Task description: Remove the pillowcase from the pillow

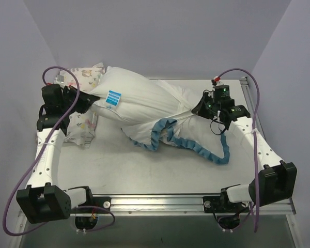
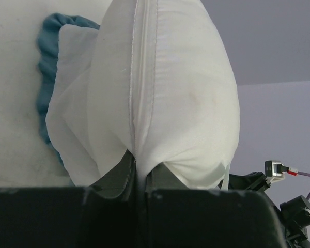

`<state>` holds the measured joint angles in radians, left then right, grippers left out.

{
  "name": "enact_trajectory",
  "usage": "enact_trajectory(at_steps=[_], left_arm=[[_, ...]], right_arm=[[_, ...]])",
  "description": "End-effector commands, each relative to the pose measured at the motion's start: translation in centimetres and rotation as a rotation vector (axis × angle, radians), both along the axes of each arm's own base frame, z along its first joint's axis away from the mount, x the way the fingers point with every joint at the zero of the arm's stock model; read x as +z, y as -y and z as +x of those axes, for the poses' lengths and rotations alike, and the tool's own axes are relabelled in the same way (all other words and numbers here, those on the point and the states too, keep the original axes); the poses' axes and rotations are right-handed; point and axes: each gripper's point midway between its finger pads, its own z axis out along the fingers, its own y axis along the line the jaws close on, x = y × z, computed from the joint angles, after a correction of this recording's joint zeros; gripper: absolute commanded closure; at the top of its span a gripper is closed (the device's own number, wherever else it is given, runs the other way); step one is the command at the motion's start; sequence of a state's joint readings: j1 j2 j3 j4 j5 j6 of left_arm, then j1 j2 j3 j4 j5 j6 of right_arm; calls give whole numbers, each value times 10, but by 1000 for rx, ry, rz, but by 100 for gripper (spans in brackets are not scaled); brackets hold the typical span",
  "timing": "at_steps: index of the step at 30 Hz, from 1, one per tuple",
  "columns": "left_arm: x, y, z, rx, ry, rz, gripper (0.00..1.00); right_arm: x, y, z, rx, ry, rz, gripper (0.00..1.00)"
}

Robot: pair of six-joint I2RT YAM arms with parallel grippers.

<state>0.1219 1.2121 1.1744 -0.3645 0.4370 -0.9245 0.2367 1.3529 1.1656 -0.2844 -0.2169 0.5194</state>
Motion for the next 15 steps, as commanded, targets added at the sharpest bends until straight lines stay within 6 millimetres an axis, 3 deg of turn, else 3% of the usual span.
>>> enact_trajectory(at_steps=[1, 2, 4, 5, 7, 8, 10, 11, 12, 14, 15], left_arm=[[41, -61, 7, 281, 182, 105, 100], [33, -56, 4, 271, 168, 116, 100], [19, -43, -8, 231, 156, 123, 100], [-7, -39, -14, 214, 107, 123, 100], [-19, -31, -29, 183, 98, 131, 100], [-40, -29, -38, 174, 46, 135, 100], [-41, -28, -52, 156, 64, 175, 63], [-40, -29, -57, 154, 59, 192, 49], [-27, -31, -64, 152, 104, 228, 37], [-12, -31, -72, 150, 126, 262, 3], [19, -32, -76, 149, 193, 296, 3]], right_arm=[[-21, 90, -13, -256, -68, -250, 100], [-20, 74, -15, -209, -53, -272, 100], [-21, 61, -19, -166, -42, -301, 100], [-26, 43, -26, -110, -46, -308, 100], [-35, 32, -37, -65, -43, -349, 100], [-37, 19, -43, -26, -34, -355, 100], [-43, 11, -51, -7, -30, -343, 100], [-57, 9, -59, 10, -53, -344, 100], [-59, 4, -60, 18, -41, -334, 100], [-77, 1, -70, 34, -72, -328, 100], [-83, -4, -70, 46, -71, -324, 100]])
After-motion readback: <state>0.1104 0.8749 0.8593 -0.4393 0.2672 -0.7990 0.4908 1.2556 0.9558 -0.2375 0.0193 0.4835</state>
